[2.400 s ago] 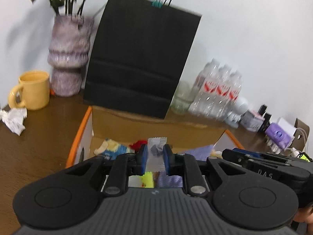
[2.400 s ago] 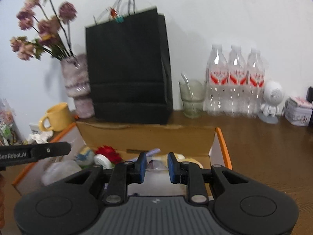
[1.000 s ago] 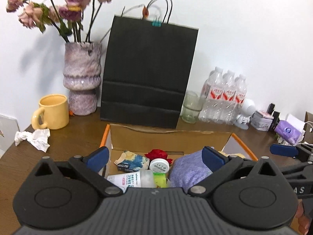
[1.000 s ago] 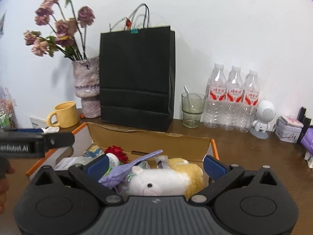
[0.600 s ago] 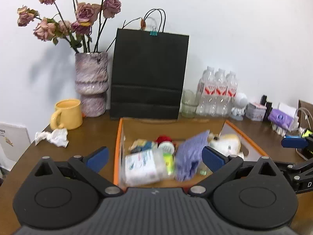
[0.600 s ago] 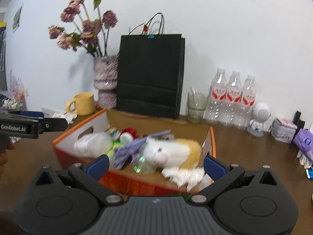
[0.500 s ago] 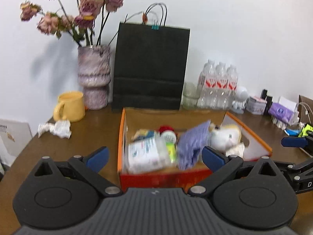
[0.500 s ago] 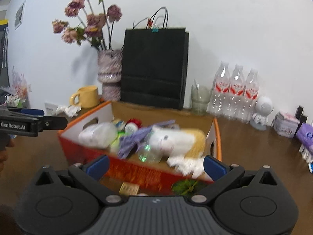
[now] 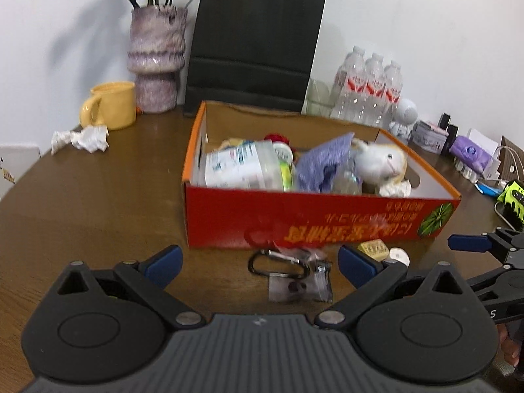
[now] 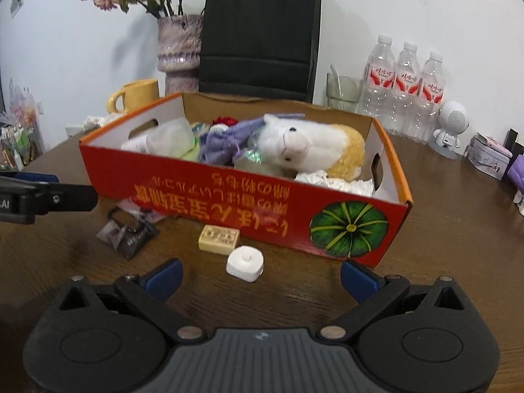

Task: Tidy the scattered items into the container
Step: 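Grasp the second plastic packet with the left gripper while the right gripper grasps the white cap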

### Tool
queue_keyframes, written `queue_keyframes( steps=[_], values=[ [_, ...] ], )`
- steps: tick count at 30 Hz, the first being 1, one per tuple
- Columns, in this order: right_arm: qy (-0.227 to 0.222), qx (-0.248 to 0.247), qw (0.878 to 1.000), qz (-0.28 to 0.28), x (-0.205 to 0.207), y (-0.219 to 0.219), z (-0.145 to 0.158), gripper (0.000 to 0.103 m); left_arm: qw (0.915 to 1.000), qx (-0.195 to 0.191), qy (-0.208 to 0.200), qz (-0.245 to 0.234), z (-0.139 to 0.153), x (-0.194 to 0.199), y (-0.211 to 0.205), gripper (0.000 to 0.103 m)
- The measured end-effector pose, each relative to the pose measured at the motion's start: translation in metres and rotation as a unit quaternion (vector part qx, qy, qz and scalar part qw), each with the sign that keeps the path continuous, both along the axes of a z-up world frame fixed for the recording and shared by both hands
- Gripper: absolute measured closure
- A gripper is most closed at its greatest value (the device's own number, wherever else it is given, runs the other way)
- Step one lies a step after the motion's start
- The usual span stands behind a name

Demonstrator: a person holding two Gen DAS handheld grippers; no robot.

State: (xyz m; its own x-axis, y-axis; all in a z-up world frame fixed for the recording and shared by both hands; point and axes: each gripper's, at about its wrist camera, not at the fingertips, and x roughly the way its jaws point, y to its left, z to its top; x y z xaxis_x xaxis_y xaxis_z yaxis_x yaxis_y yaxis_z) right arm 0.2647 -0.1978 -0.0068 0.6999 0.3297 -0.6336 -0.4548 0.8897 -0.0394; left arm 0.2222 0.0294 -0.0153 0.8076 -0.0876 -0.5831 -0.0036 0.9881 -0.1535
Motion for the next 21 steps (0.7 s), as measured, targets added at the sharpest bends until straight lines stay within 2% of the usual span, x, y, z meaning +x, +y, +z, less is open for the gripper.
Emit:
queue_keyframes(
  steps=[7, 12, 16, 21],
  values=[
    [0.000, -0.004, 1.000, -0.009, 0.002, 0.002, -0.005, 0.000, 0.9998, 0.002, 0.012, -0.015, -0.010, 0.005, -0.008, 0.001],
    [-0.007, 0.006, 1.000, -0.024, 0.005, 0.002, -0.007, 0.001, 0.9995, 0.003, 0.017, -0.025, -0.013, 0.011, -0.013, 0.006],
    [-0.011, 0.010, 1.000, -0.021, 0.008, 0.005, -0.008, 0.008, 0.9992, 0.002, 0.033, -0.021, -0.020, 0.017, -0.013, 0.023],
    [-0.007, 0.012, 1.000, -0.021, 0.013, 0.008, -0.012, 0.019, 0.9993, 0.000, 0.033, -0.018, -0.023, 0.017, -0.010, 0.034]
  ],
)
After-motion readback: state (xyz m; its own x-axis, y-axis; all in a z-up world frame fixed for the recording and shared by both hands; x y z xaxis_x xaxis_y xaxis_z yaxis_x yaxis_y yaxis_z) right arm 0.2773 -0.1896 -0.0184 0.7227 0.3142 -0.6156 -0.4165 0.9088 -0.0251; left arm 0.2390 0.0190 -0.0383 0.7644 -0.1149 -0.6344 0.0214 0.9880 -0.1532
